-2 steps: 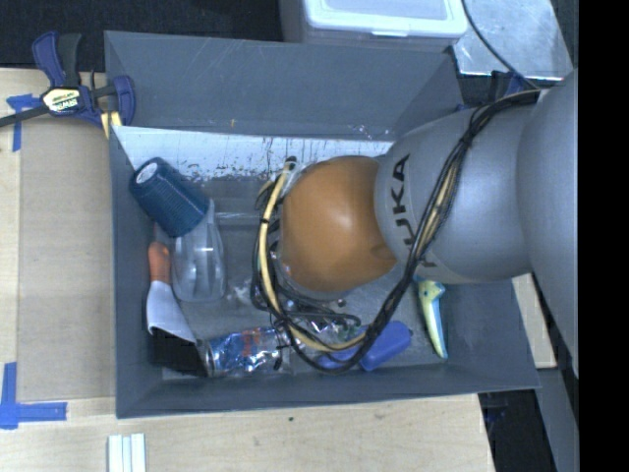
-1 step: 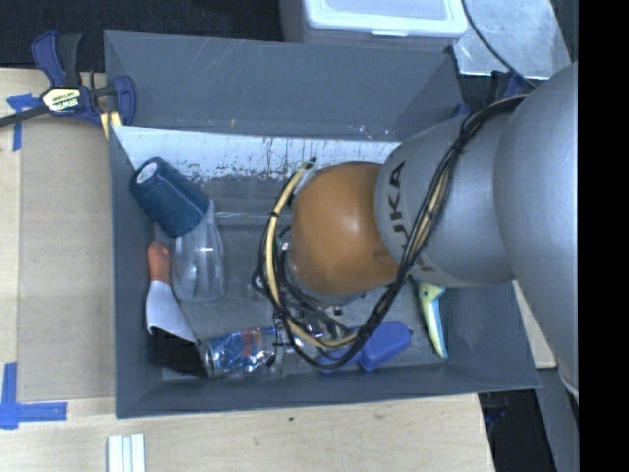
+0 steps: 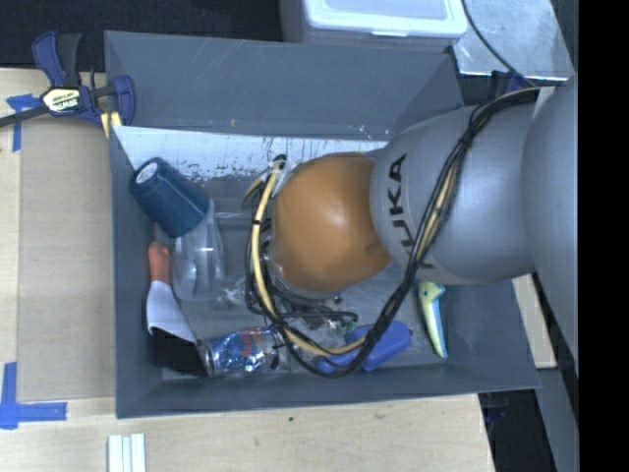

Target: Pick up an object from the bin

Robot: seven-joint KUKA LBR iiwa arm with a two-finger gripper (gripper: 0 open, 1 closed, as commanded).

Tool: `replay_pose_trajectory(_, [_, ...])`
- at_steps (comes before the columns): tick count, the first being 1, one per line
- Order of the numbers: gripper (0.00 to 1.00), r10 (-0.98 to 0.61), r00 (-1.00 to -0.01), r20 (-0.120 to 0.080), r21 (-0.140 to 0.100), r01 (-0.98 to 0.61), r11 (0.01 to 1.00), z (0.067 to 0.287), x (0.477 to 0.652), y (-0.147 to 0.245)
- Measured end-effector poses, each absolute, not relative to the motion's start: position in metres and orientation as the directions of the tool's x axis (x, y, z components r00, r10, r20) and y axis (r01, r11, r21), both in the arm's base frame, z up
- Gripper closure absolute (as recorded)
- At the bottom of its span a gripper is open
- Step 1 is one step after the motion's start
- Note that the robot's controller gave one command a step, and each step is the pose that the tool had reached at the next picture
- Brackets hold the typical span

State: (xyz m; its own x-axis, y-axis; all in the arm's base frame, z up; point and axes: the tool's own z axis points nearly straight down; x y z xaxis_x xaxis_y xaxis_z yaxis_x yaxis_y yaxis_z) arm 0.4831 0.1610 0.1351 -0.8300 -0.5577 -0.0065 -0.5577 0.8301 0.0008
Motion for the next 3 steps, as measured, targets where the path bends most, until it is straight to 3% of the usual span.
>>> replay_pose_trajectory(1, [0.0,-0.324,-0.946,-0.018,-0.003,-0.324,0.946,0.073,0.4865,0.1572])
replay_pose_trajectory(2, [1.0,-0.715,-0.699,-0.014,-0.004,-0.715,0.699,0.0733,0.4852,0.1597])
replay_pose_trajectory(3, [1.0,-0.714,-0.7,-0.014,-0.003,-0.714,0.7,0.0736,0.4853,0.1597])
